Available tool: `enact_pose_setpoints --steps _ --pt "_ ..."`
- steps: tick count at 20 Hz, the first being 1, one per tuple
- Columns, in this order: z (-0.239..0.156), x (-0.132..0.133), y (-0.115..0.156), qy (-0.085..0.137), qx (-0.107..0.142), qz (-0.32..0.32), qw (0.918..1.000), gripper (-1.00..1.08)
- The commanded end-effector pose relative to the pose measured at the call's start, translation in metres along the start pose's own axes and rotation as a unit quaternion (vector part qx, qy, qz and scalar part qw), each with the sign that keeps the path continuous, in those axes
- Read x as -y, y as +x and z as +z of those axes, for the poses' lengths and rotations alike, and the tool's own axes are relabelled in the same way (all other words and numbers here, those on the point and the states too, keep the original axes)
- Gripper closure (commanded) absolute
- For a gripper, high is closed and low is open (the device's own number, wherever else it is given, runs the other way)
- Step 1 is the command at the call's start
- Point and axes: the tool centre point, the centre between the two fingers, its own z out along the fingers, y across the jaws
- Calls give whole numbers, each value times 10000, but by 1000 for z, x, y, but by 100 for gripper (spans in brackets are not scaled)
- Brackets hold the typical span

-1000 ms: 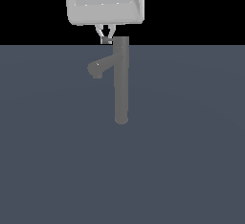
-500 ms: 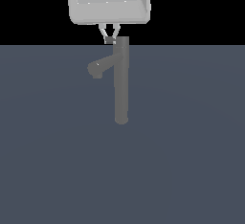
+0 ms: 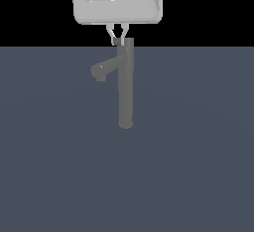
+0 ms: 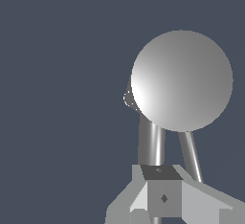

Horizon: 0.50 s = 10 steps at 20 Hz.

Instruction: Turn on the faucet by rotating a designated handle.

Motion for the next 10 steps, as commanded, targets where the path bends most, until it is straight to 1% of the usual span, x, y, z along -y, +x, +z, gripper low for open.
enact_pose_setpoints --steps 1,4,5,6,10 --pt "0 -36 12 -17 -17 206 9998 108" --pt "0 -56 17 -25 1 247 9997 108" --pt "0 -56 17 -25 1 247 9997 108" --pt "0 -18 4 -1 55 -45 10000 108" --pt "0 -31 20 -7 42 28 10000 108"
